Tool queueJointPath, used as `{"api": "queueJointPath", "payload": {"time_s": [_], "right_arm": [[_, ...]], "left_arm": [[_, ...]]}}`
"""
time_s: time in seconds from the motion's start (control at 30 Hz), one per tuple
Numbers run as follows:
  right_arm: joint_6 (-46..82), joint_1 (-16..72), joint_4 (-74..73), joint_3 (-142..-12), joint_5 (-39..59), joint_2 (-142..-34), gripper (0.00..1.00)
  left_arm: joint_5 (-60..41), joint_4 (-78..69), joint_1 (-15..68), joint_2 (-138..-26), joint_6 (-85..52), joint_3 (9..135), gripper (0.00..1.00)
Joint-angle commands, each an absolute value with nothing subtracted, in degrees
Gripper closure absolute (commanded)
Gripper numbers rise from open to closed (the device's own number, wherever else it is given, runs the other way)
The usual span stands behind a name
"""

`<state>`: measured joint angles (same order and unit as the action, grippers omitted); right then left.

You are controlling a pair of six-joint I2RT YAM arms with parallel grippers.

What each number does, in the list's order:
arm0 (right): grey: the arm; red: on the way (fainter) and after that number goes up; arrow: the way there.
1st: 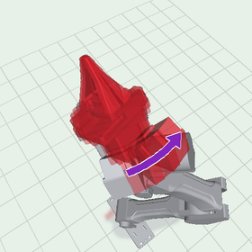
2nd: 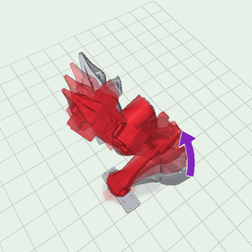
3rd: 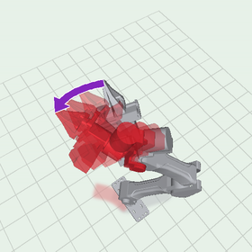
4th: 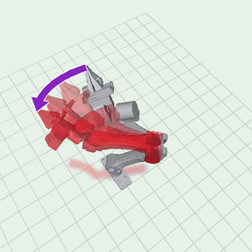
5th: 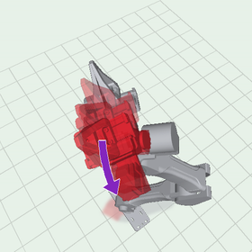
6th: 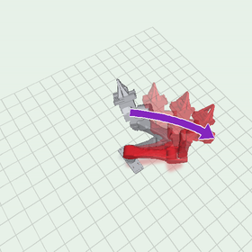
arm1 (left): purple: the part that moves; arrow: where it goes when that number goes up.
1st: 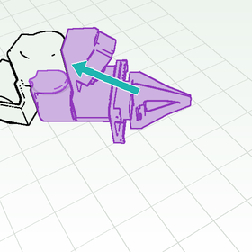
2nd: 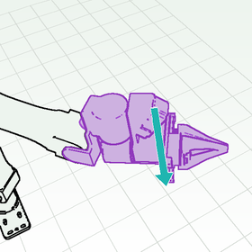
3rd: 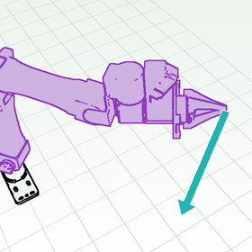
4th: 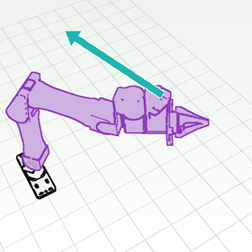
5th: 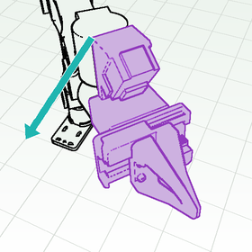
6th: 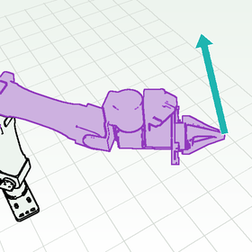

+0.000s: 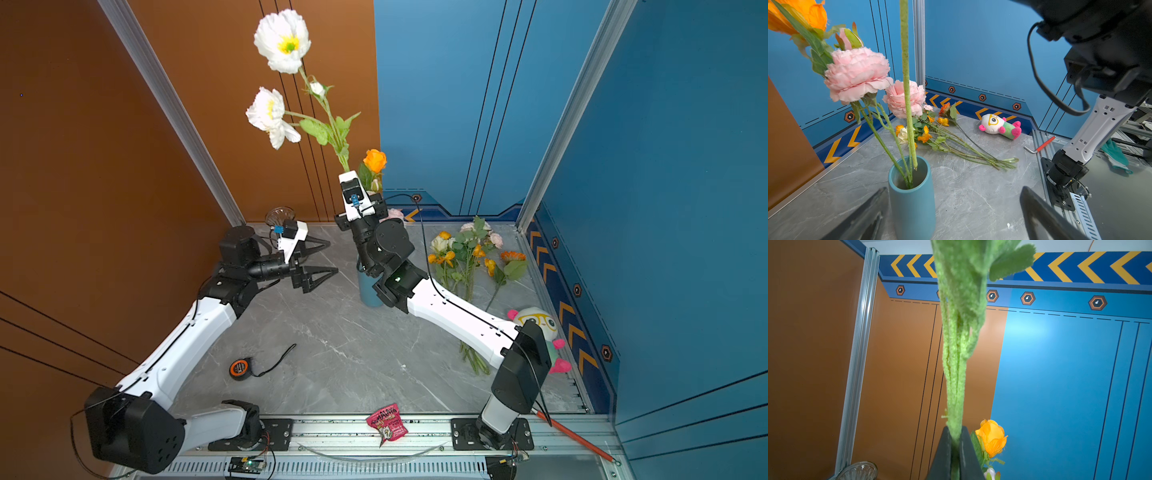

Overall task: Arrange the flowers into the vase
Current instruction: 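Carry the white poppies over the blue vase with the right gripper, then lower the poppy stems into the blue vase with the right gripper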

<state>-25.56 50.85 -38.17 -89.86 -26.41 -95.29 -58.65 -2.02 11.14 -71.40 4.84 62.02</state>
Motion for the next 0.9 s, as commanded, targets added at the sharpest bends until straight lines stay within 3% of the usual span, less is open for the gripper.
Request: {"api": "queueJointPath", "payload": {"time_s": [0.0,0.33,0.87], "right_arm": [[-30.8,51.5,-39.1,-88.6,-26.3,-96.4,1.0],[-34.3,52.4,-37.0,-86.0,-27.5,-100.4,1.0],[-26.4,50.7,-38.3,-77.7,-33.5,-103.1,1.0]], "left_arm": [[-60.8,-2.8,10.7,-71.8,4.4,63.5,0.02],[-60.5,-2.9,10.5,-71.7,4.5,63.4,0.02],[-60.6,-2.9,7.8,-72.3,4.6,63.1,0.02]]}}
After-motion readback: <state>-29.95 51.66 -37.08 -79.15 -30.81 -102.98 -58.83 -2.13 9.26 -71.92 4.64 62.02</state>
